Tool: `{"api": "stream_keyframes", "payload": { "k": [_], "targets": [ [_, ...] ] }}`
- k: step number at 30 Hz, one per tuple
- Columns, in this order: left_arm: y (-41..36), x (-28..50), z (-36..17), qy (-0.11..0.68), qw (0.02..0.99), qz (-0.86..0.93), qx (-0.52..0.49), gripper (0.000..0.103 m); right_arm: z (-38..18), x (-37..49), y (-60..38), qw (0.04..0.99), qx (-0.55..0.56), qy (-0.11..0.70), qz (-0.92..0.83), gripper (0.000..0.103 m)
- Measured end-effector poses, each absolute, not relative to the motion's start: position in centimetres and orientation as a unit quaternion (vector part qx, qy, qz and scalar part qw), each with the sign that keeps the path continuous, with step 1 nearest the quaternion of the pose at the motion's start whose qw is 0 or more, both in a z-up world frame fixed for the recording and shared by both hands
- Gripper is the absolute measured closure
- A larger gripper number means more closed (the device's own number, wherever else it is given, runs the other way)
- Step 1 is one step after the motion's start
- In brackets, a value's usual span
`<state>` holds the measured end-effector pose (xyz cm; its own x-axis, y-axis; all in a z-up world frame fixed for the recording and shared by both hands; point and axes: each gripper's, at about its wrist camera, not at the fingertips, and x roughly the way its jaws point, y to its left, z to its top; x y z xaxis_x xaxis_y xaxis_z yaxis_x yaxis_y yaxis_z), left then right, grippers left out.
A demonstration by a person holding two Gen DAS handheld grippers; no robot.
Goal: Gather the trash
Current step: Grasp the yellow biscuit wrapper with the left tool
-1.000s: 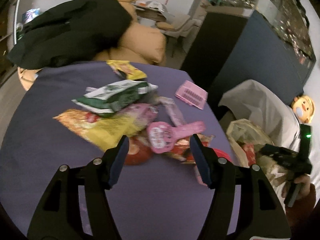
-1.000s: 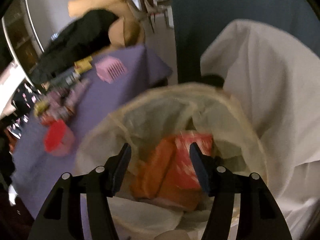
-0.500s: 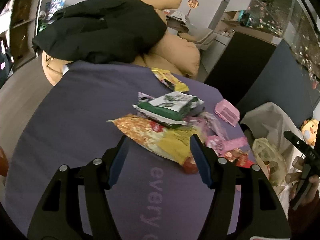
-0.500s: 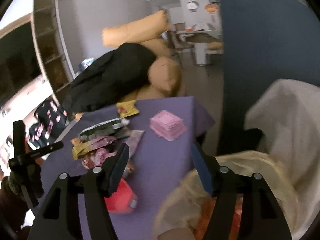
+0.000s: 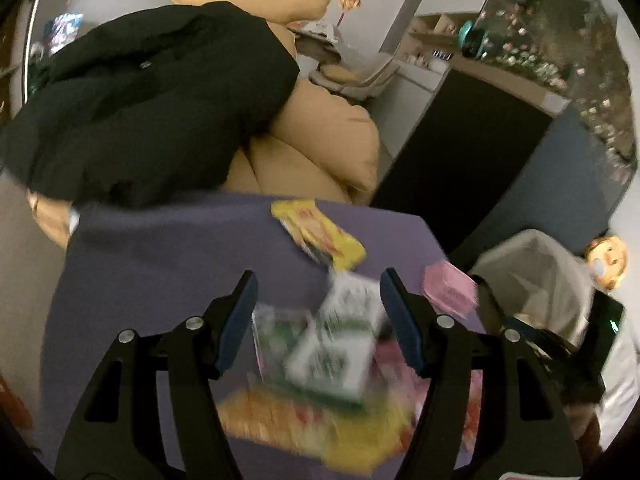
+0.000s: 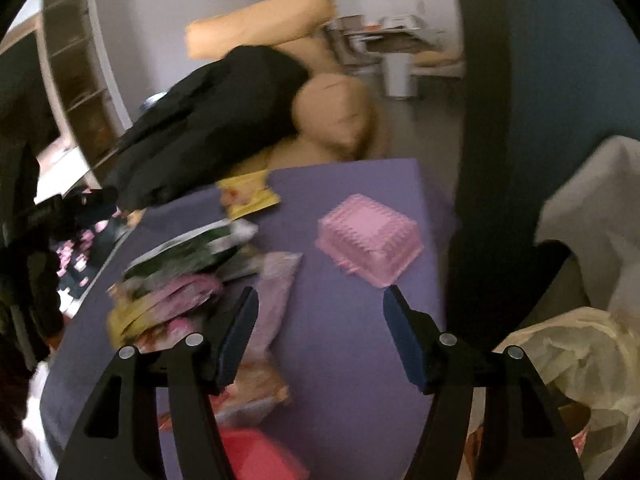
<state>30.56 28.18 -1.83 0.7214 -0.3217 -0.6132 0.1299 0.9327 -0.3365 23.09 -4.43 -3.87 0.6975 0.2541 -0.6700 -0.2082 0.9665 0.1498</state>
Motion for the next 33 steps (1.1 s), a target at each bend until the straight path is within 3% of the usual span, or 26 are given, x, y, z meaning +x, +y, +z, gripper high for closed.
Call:
{"api": "stream_keyframes", "payload": {
  "k": [3, 8, 15, 18, 19, 20, 24, 33],
  "targets": [
    [27.2, 35.2, -2.1, 0.372, 0.914, -0.116, -0.113, 0.043, -4.1, 23.8, -5.3, 0.932, 0.037, 0.355, 0.065, 0.042],
    [26.5, 43.4, -5.2, 0.448, 0.872, -0.107, -0.164, 0.043, -5.0, 24.5, -6.6, 0.933, 0.070, 0.350, 0.050, 0.042],
    [25.4, 47.7, -9.8, 0.510, 0.837, -0.068, -0.188, 0.047, -5.5, 24.8, -6.6, 0.934, 0.067, 0.346, 0.061, 0.042],
    [24.3, 47.6, -10.5, 0.514, 0.839, -0.061, -0.171, 0.059, -5.9, 24.9, -6.5, 0.931, 0.072, 0.352, 0.071, 0.042],
    [23.9, 47.6, -10.5, 0.513, 0.840, -0.066, -0.163, 0.078, -6.0, 24.9, -6.6, 0.928, 0.077, 0.356, 0.074, 0.042],
    [23.5, 47.4, -10.4, 0.514, 0.841, -0.072, -0.153, 0.085, -6.0, 24.9, -6.7, 0.928, 0.079, 0.357, 0.074, 0.042],
    [23.0, 46.1, -9.2, 0.490, 0.857, -0.083, -0.137, 0.096, -5.7, 24.5, -7.1, 0.929, 0.087, 0.354, 0.068, 0.042],
    [24.0, 37.8, -2.4, 0.409, 0.893, -0.127, -0.143, 0.097, -4.1, 22.7, -5.8, 0.929, 0.071, 0.354, 0.080, 0.042]
  ]
}}
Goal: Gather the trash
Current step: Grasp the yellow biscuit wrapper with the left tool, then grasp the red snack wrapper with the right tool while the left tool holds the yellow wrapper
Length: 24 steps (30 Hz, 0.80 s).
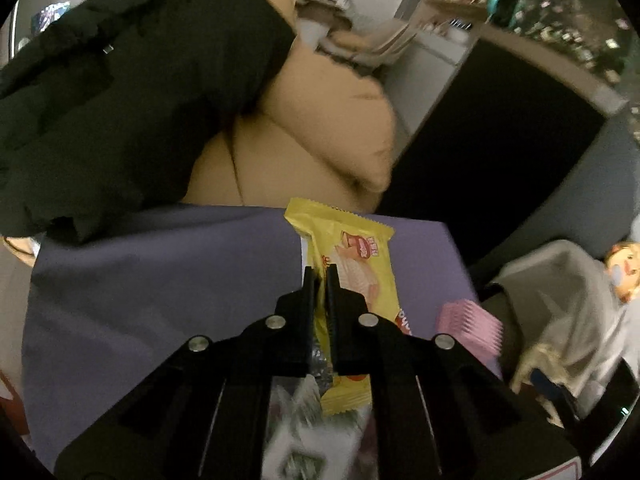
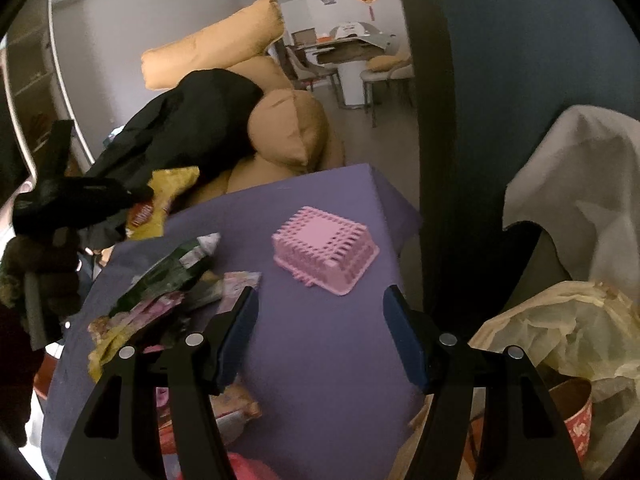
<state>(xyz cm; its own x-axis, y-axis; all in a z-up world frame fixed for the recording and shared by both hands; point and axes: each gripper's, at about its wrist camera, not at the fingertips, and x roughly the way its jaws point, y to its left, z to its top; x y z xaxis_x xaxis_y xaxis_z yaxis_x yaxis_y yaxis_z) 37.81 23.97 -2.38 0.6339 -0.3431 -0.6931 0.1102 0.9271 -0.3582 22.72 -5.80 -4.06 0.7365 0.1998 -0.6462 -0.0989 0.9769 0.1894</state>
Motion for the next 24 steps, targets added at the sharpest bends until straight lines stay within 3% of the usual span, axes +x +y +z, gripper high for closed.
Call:
{"api": "stream_keyframes", "payload": {
  "k": [11, 16, 21, 23, 24],
  "targets": [
    [25.4, 24.8, -3.1, 0.407, 0.884, -0.171, -0.153, 0.097, -3.9, 20.2, -0.3, 0.901, 0.008, 0.394, 0.182, 0.042],
    [25.8, 20.1, -5.0, 0.394, 0.897, -0.138, -0.147, 0.097, -5.2, 19.4, 0.5, 0.899, -0.040, 0.415, 0.133, 0.042],
    [25.9, 17.6, -6.3, 0.386, 0.900, -0.129, -0.157, 0.097, -7.1, 19.2, -1.9, 0.886, 0.045, 0.441, 0.134, 0.042],
    [25.5, 16.9, -6.7, 0.387, 0.900, -0.128, -0.155, 0.097, -7.7, 19.3, -2.5, 0.875, 0.086, 0.453, 0.145, 0.046],
    [25.3, 16.6, -6.9, 0.387, 0.899, -0.129, -0.157, 0.097, -7.9, 19.4, -2.6, 0.871, 0.098, 0.455, 0.157, 0.060]
  ]
}}
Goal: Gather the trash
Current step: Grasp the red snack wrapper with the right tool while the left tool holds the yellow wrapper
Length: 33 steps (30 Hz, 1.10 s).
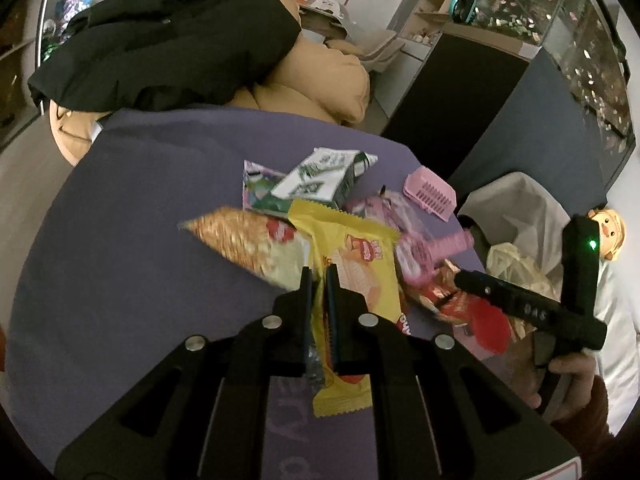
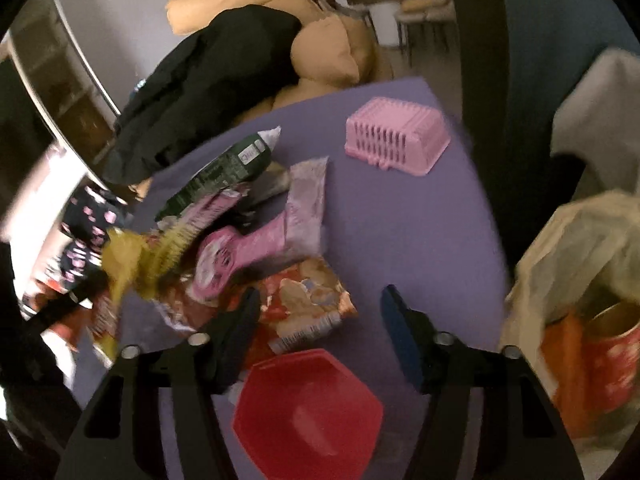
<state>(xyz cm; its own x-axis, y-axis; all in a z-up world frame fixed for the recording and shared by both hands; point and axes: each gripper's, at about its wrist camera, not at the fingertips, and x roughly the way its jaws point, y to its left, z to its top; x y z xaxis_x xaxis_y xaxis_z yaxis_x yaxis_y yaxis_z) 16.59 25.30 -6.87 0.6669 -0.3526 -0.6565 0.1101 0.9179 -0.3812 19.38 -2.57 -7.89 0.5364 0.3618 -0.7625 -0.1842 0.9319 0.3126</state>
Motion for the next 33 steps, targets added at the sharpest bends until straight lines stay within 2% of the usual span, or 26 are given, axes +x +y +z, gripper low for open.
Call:
{"api": "stream_keyframes", "payload": {
  "k": [1, 2, 3, 6, 10, 18, 23, 26, 27, 28, 29, 30, 33],
  "targets": [
    [25.0, 16.3, -7.0, 0.388, 0.899, -0.129, -0.158, 0.097, -8.0, 19.3, -2.5, 0.868, 0.104, 0.455, 0.169, 0.070],
    [24.9, 16.0, -7.1, 0.387, 0.899, -0.128, -0.158, 0.097, -7.9, 19.1, -2.5, 0.868, 0.105, 0.453, 0.176, 0.074],
    [24.7, 15.6, -7.1, 0.386, 0.901, -0.126, -0.157, 0.097, -7.7, 18.8, -2.5, 0.870, 0.103, 0.447, 0.179, 0.083],
    [24.1, 14.6, -7.4, 0.388, 0.899, -0.126, -0.159, 0.097, -6.8, 17.9, -2.4, 0.879, 0.096, 0.426, 0.192, 0.092],
    [23.7, 13.7, -7.5, 0.392, 0.898, -0.120, -0.162, 0.097, -5.0, 16.5, -2.9, 0.890, 0.100, 0.395, 0.204, 0.097],
    [22.9, 12.8, -5.3, 0.371, 0.906, -0.126, -0.158, 0.097, -0.4, 13.9, -4.5, 0.918, 0.096, 0.325, 0.204, 0.097],
    [22.4, 12.7, -4.4, 0.366, 0.909, -0.128, -0.153, 0.097, 0.1, 13.7, -5.4, 0.918, 0.088, 0.324, 0.211, 0.097],
    [22.0, 12.7, -4.6, 0.373, 0.907, -0.126, -0.150, 0.097, -1.1, 14.5, -6.1, 0.912, 0.097, 0.347, 0.194, 0.092],
    [21.9, 12.7, -4.8, 0.376, 0.905, -0.126, -0.151, 0.097, -1.4, 14.5, -6.3, 0.910, 0.104, 0.350, 0.194, 0.079],
    [21.9, 12.8, -5.0, 0.381, 0.903, -0.127, -0.153, 0.097, -1.7, 14.7, -6.7, 0.909, 0.114, 0.350, 0.198, 0.055],
    [21.8, 12.9, -5.2, 0.384, 0.901, -0.128, -0.154, 0.097, -2.0, 14.8, -7.0, 0.906, 0.127, 0.347, 0.206, 0.044],
    [21.7, 12.9, -5.3, 0.386, 0.901, -0.128, -0.153, 0.097, -2.4, 15.1, -7.2, 0.901, 0.145, 0.347, 0.216, 0.038],
    [21.5, 13.2, -5.9, 0.394, 0.897, -0.129, -0.153, 0.097, -3.7, 16.2, -6.7, 0.883, 0.144, 0.388, 0.223, 0.038]
  ]
}}
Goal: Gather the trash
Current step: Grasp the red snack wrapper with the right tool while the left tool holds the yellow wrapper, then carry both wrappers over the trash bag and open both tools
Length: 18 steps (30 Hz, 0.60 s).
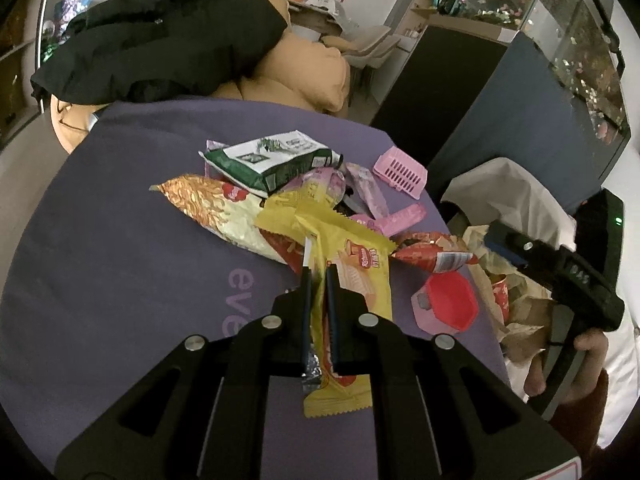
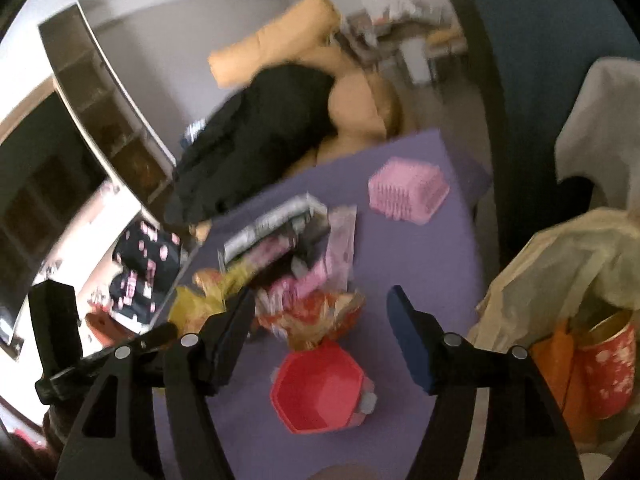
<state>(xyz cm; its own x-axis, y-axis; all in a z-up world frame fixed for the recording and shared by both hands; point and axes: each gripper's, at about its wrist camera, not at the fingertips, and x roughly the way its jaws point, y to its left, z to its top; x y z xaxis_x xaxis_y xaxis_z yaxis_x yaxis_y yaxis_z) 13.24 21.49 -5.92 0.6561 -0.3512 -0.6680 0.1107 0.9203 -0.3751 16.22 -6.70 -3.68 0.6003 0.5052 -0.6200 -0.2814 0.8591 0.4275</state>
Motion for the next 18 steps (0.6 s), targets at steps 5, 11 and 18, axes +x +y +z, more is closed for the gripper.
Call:
{"api": "stream_keyframes", "payload": {
  "k": [5, 11, 18],
  "targets": [
    [21.4, 13.7, -6.9, 0.404, 0.892, -0.131, -0.154, 0.097, -6.5, 18.7, -5.4, 0.862, 0.149, 0.432, 0.217, 0.043],
    [22.0, 14.2, -7.3, 0.409, 0.890, -0.121, -0.160, 0.097, -7.0, 19.3, -2.4, 0.850, 0.094, 0.448, 0.262, 0.084],
    [21.0, 14.9, -4.0, 0.378, 0.907, -0.127, -0.136, 0.097, -1.2, 16.9, -3.2, 0.891, 0.051, 0.370, 0.260, 0.085]
  ]
}}
